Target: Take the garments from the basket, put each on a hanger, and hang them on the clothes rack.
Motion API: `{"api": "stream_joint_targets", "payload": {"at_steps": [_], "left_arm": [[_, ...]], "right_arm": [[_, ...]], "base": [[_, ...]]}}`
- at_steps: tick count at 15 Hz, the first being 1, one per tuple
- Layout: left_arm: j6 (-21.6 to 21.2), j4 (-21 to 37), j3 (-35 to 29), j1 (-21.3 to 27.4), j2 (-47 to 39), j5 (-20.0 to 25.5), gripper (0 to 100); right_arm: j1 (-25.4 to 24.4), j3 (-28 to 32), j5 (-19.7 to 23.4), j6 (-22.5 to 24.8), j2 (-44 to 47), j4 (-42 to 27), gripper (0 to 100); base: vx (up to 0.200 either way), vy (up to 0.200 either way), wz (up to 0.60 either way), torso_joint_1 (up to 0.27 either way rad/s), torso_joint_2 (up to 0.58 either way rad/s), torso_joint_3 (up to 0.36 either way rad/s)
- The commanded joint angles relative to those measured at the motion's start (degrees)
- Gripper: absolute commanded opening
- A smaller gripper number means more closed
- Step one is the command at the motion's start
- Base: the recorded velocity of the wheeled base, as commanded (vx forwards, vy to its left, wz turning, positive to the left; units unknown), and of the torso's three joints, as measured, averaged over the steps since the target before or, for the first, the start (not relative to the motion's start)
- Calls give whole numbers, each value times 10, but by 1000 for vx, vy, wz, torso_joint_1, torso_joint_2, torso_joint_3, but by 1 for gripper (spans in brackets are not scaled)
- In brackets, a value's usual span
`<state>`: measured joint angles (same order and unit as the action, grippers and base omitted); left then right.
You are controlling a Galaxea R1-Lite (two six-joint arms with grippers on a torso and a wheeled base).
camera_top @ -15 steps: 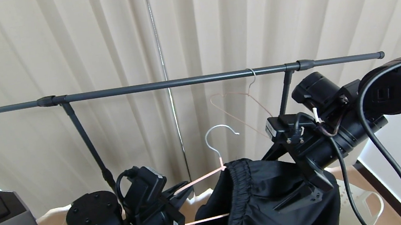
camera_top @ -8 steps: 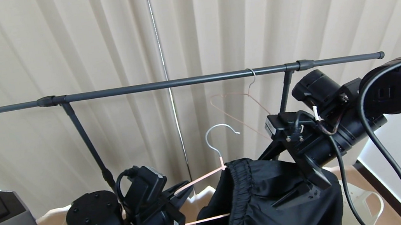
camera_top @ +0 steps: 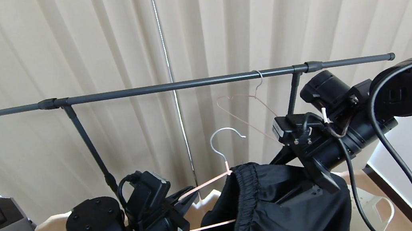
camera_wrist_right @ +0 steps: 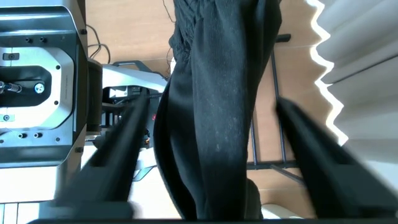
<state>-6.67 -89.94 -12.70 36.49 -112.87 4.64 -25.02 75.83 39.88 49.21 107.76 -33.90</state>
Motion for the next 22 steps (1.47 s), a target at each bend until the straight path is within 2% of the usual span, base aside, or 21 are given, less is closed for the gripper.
{"api": "stream_joint_targets", "payload": {"at_steps": [1,14,15,18,22], "left_arm": [[0,-1,0,0,2,0,0],[-6,-1,2,-5,6,21,0],[-2,-1,0,-5,8,24,100],[0,-1,11,-12,22,28,100],[28,-1,67,-57,99,82,100]], "right_arm": [[0,1,0,0,-2,0,0],[2,-1,2,0,-12,0,0],[2,-1,2,0,-13,0,0],[5,-4,2,0,-26,-1,0],[22,-4,3,0,-40,-2,0]], "base": [[0,0,0,0,0,0],[0,0,0,0,0,0],[0,0,0,0,0,0],[0,0,0,0,0,0],[0,0,0,0,0,0]]}}
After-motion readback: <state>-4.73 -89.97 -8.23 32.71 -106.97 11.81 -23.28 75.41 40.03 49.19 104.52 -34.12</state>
